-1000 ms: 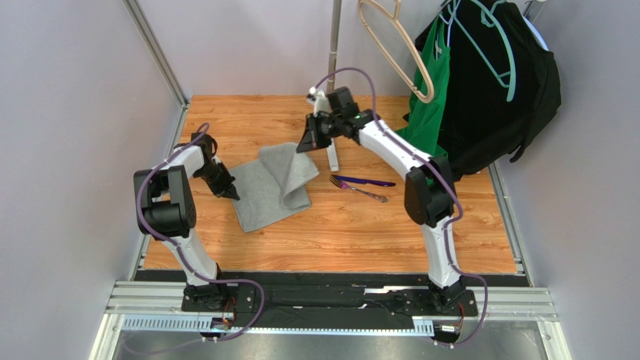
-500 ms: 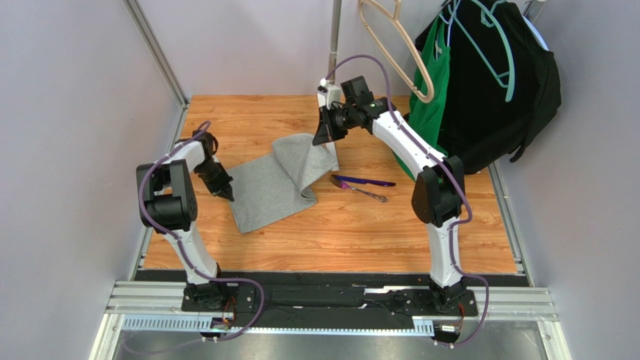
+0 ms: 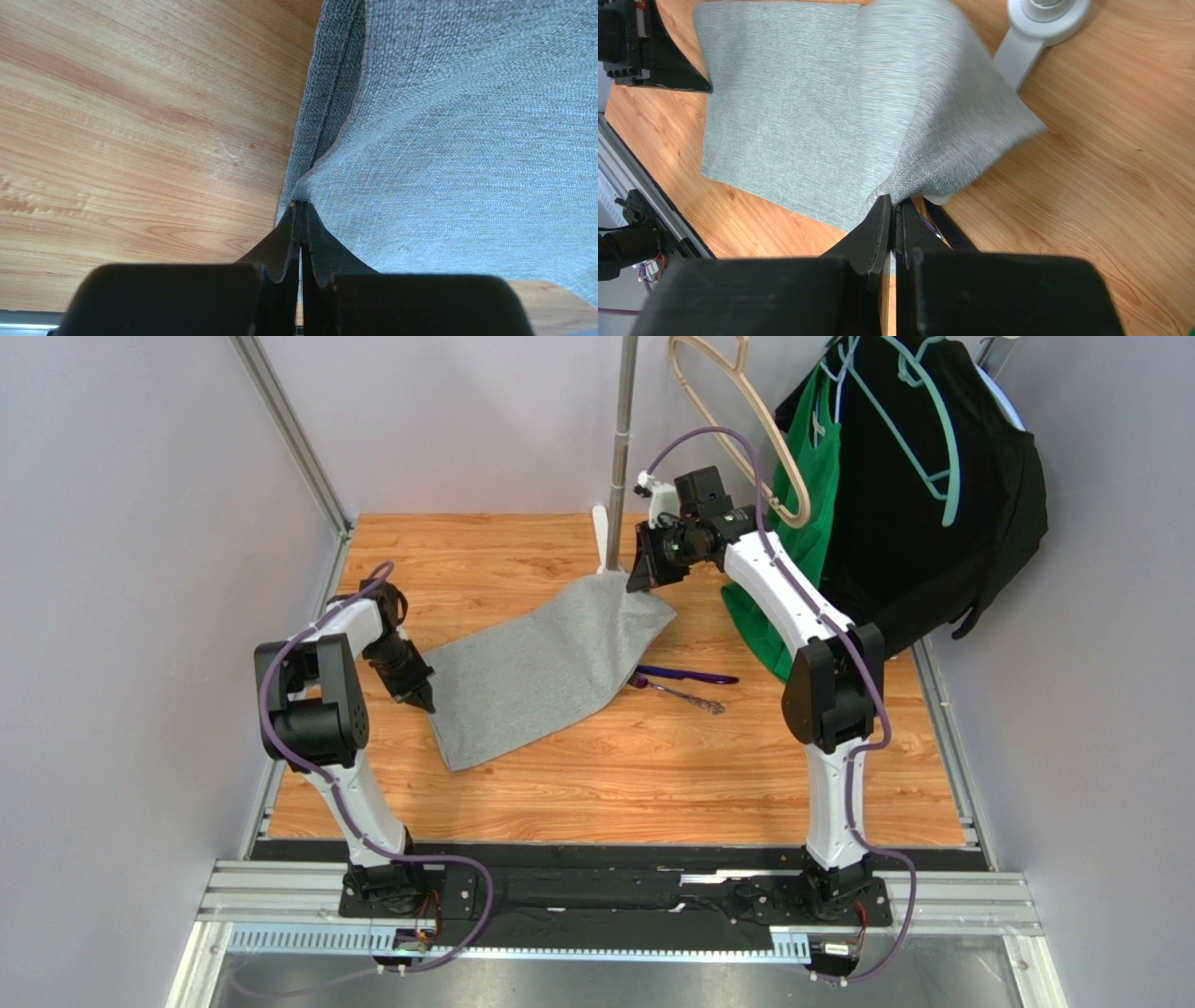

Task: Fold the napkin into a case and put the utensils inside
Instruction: Fold the rectangle-folded napkin at the center of the board.

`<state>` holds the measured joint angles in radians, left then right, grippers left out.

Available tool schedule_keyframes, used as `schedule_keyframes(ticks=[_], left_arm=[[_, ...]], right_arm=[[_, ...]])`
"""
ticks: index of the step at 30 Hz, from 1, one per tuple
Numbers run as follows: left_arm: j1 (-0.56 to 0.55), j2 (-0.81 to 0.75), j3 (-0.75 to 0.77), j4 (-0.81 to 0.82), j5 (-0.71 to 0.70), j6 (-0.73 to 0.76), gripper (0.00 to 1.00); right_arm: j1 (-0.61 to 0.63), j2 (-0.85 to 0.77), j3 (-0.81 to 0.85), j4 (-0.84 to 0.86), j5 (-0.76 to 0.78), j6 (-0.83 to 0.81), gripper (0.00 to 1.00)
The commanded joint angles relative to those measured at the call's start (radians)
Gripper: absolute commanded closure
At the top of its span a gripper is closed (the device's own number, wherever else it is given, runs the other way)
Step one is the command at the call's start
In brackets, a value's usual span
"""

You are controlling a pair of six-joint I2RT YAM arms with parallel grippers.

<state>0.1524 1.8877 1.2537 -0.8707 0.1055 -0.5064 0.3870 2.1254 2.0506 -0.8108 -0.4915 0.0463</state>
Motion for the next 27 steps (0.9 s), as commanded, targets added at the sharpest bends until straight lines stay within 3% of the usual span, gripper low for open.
schedule_keyframes(ticks=[1,15,27], left_arm=[[0.004,-0.015,0.006,-0.004,-0.001,0.020,1.00],[0.003,-0.027,-0.005,0.013,0.039,0.011,1.00],[0.003,-0.042,-0.013,0.013,0.037,0.011,1.00]], right_arm=[[0.004,-0.030,0.046,0.015,-0.019,-0.017,1.00],[0.177,0.018,-0.032,0.202,-0.128,0.179,1.00],[0.308,0.155,0.017,0.335,-0.187,0.362,1.00]])
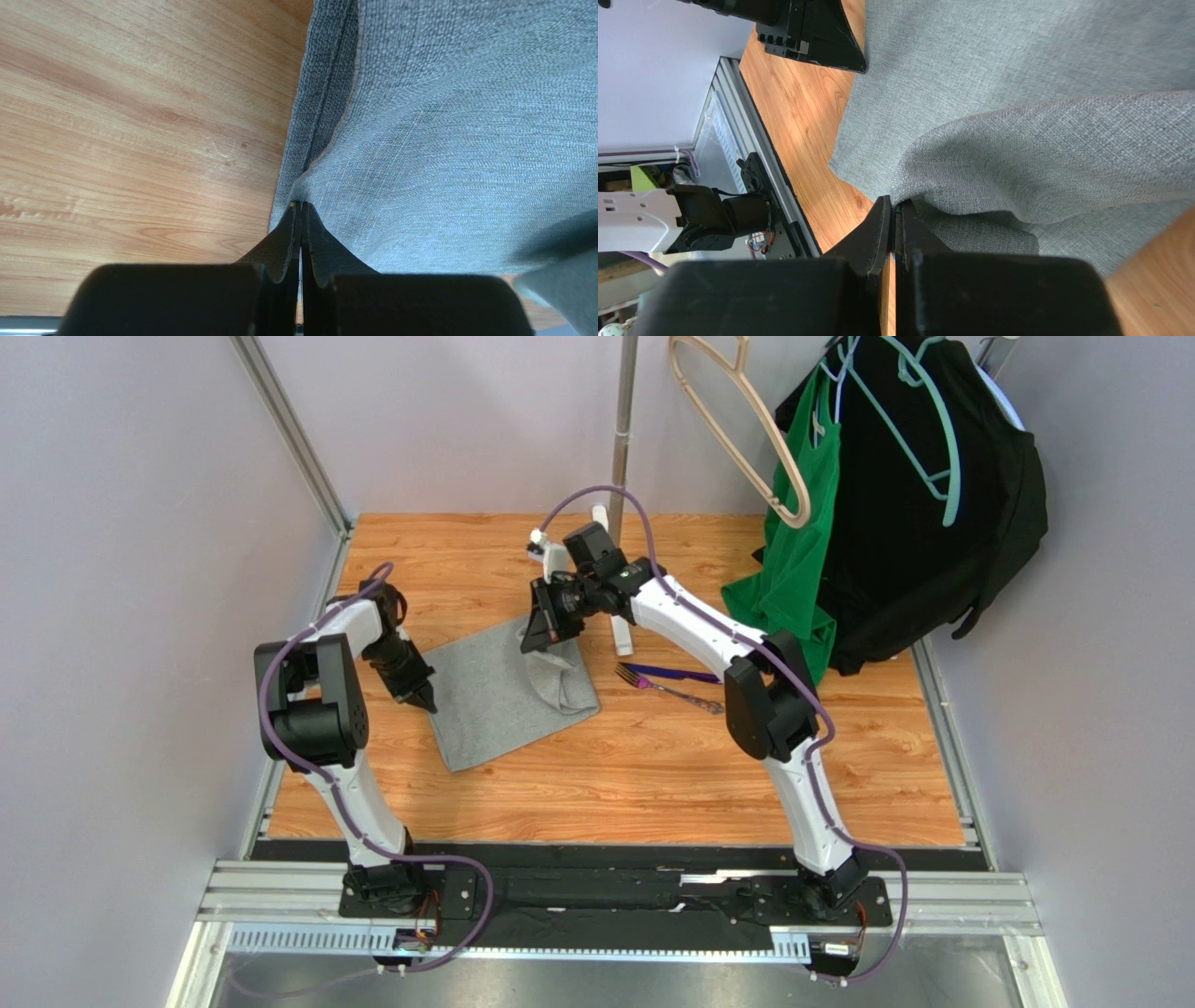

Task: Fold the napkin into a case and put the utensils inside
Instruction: Fold the rectangle-folded napkin at the center of the board.

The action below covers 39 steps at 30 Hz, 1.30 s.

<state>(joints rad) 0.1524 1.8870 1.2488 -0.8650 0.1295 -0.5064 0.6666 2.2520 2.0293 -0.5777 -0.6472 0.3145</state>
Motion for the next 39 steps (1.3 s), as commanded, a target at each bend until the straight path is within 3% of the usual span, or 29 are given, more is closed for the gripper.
schedule_keyframes(ticks=[1,15,39], left_arm=[[0.003,-0.042,-0.008,0.008,0.015,0.011,1.00],[0.003,-0.051,-0.011,0.007,0.007,0.014,1.00],[0.003,-0.069,-0.023,0.008,0.010,0.012,1.00]], right_arm=[[0.034,0.035,0.043,0.117,-0.035,0.103,1.00],[0.136,0.054,0.051,0.134,-0.049,0.130,1.00],[0.180,0.196,0.187,0.167,-0.054,0.184,1.00]])
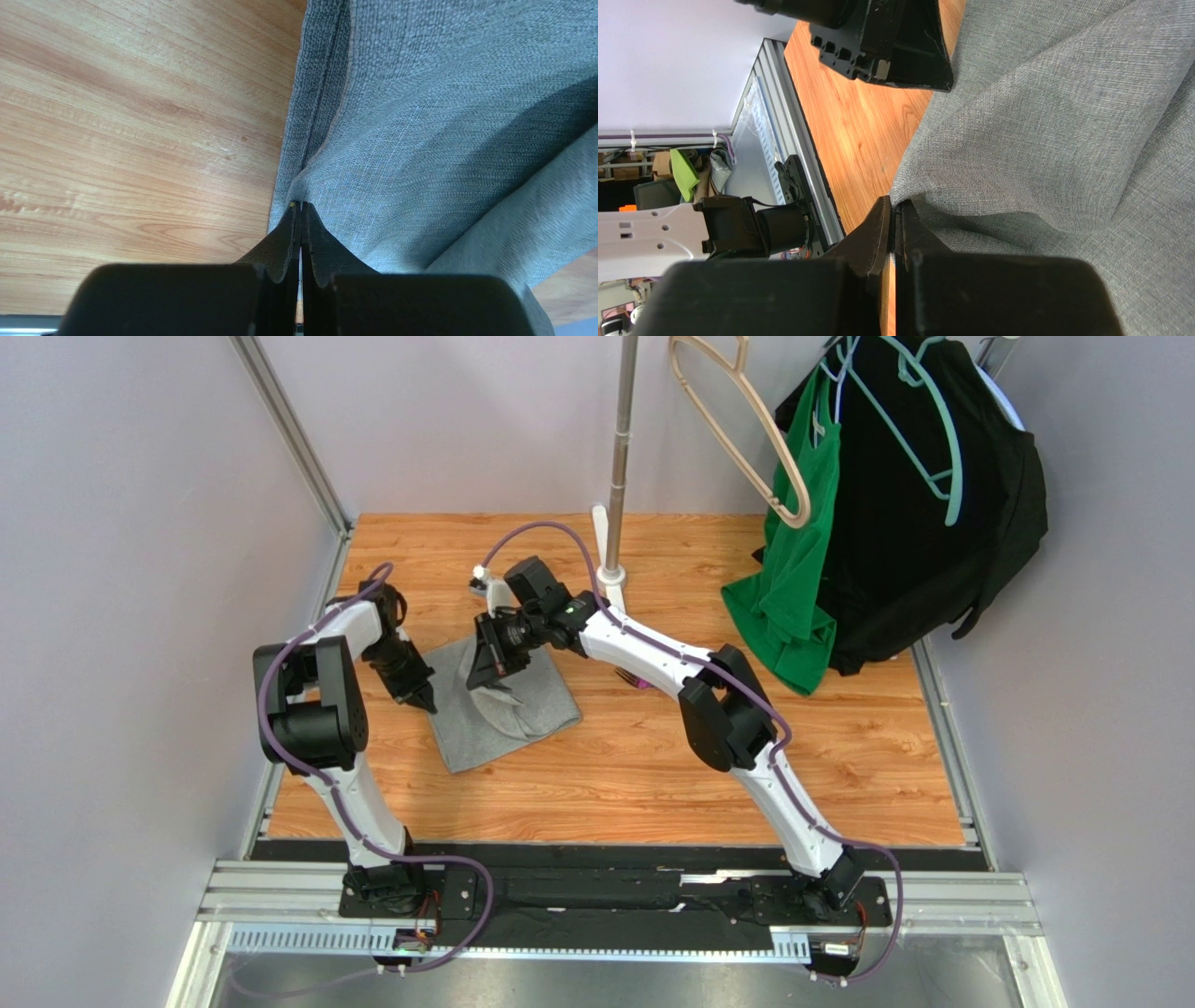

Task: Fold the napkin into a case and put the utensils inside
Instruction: Fold the rectangle-folded napkin at the center of the board.

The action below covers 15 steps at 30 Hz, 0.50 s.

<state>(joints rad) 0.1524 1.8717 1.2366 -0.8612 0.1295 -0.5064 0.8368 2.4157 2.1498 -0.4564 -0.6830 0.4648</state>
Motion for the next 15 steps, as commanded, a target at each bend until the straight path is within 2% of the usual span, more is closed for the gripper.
schedule_keyframes(ticks=[1,15], left_arm=[[0.004,-0.055,-0.011,0.004,0.012,0.012,1.00],[0.004,-0.059,-0.009,0.005,0.010,0.011,1.00]], right_arm=[[0.013,0.036,0.071,0.047,-0.016,0.037,1.00],[0.042,0.071,0.070,0.085,-0.001,0.113,1.00]])
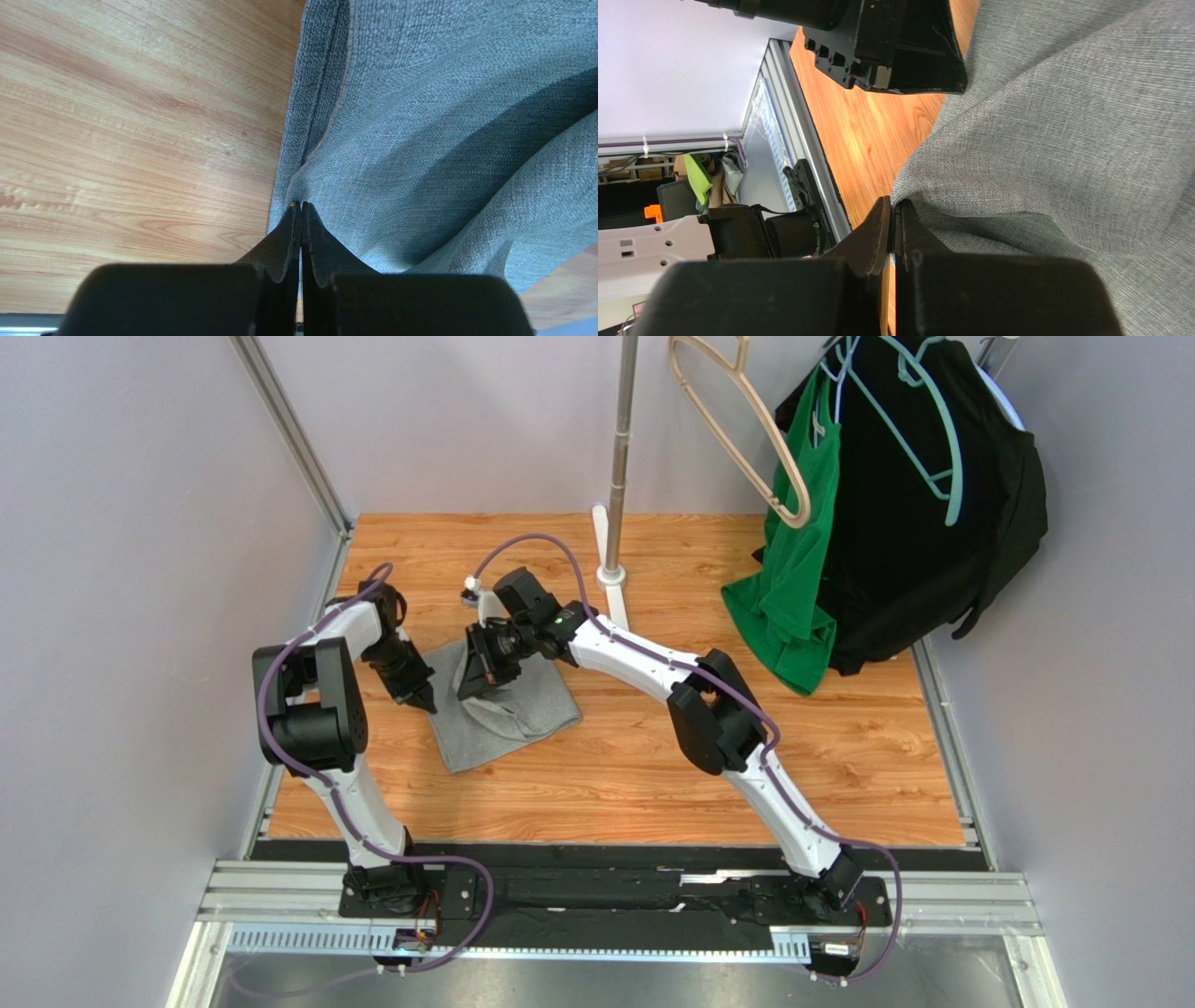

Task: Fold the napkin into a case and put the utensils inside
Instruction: Fold the rectangle-folded napkin at the center of the board.

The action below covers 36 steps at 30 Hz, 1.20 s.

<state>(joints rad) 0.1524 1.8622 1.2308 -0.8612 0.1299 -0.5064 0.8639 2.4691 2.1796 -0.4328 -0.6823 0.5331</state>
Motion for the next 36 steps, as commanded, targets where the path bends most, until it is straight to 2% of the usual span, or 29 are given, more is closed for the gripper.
schedule_keyframes(ticks=[1,3,5,6,8,9,10,11,12,15,17,18,20,25,28,30,31,32,33,34,36], left_arm=[[0.004,-0.052,-0.004,0.004,0.007,0.011,1.00],[0.006,-0.061,-0.004,0.004,0.004,0.011,1.00],[0.013,-0.098,0.001,-0.013,-0.024,0.003,0.96],[0.021,-0.121,-0.002,-0.013,-0.033,-0.003,0.87],[0.053,-0.198,-0.008,-0.025,-0.052,-0.003,0.80],[0.065,-0.225,-0.010,-0.030,-0.059,0.000,0.75],[0.085,-0.271,-0.011,-0.035,-0.062,0.011,0.73],[0.094,-0.291,-0.011,-0.045,-0.062,0.015,0.72],[0.101,-0.308,-0.007,-0.051,-0.055,0.026,0.71],[0.104,-0.339,0.004,-0.065,-0.003,0.054,0.72],[0.102,-0.334,-0.002,-0.047,0.088,0.072,0.72],[0.101,-0.321,0.004,-0.051,0.108,0.081,0.71],[0.095,-0.293,-0.001,-0.052,0.157,0.089,0.70],[-0.002,-0.261,0.004,-0.053,0.142,0.131,0.69],[-0.068,-0.229,0.028,-0.055,0.139,0.172,0.69],[-0.124,-0.196,0.103,-0.082,0.096,0.215,0.70],[-0.195,-0.163,0.133,-0.097,0.000,0.227,0.71],[-0.235,-0.146,0.157,-0.111,-0.057,0.239,0.73],[-0.267,-0.130,0.200,-0.116,-0.111,0.255,0.73],[-0.330,-0.094,0.225,-0.125,-0.203,0.256,0.74],[-0.382,-0.060,0.281,-0.116,-0.271,0.279,0.72]], right_arm=[[0.017,0.024,0.040,0.068,-0.002,0.074,0.99],[0.018,0.031,0.042,0.095,-0.016,0.106,0.98],[0.024,0.033,0.017,0.124,-0.020,0.178,0.93],[0.030,0.034,0.008,0.164,-0.026,0.209,0.79],[0.038,0.054,-0.010,0.213,-0.080,0.336,0.70],[0.040,0.063,-0.015,0.326,-0.121,0.391,0.63],[0.032,0.070,-0.014,0.369,-0.199,0.433,0.56],[0.024,0.070,-0.017,0.379,-0.216,0.458,0.40],[0.017,0.041,-0.038,0.417,-0.232,0.461,0.38],[-0.034,-0.068,-0.145,0.453,-0.244,0.426,0.38],[-0.069,-0.114,-0.182,0.437,-0.223,0.381,0.36],[-0.081,-0.152,-0.198,0.364,-0.221,0.326,0.33],[-0.123,-0.194,-0.230,0.333,-0.209,0.288,0.33],[-0.189,-0.288,-0.322,0.172,-0.139,0.076,0.35],[-0.186,-0.312,-0.383,0.080,-0.064,-0.048,0.41],[-0.184,-0.320,-0.429,0.085,-0.046,-0.059,0.46],[-0.189,-0.317,-0.455,0.085,-0.030,-0.061,0.51],[-0.190,-0.315,-0.466,0.082,-0.011,-0.062,0.58],[-0.193,-0.314,-0.474,0.078,0.006,-0.065,0.61],[-0.200,-0.312,-0.480,0.080,0.012,-0.065,0.63],[-0.204,-0.302,-0.486,0.078,0.001,-0.059,0.65]])
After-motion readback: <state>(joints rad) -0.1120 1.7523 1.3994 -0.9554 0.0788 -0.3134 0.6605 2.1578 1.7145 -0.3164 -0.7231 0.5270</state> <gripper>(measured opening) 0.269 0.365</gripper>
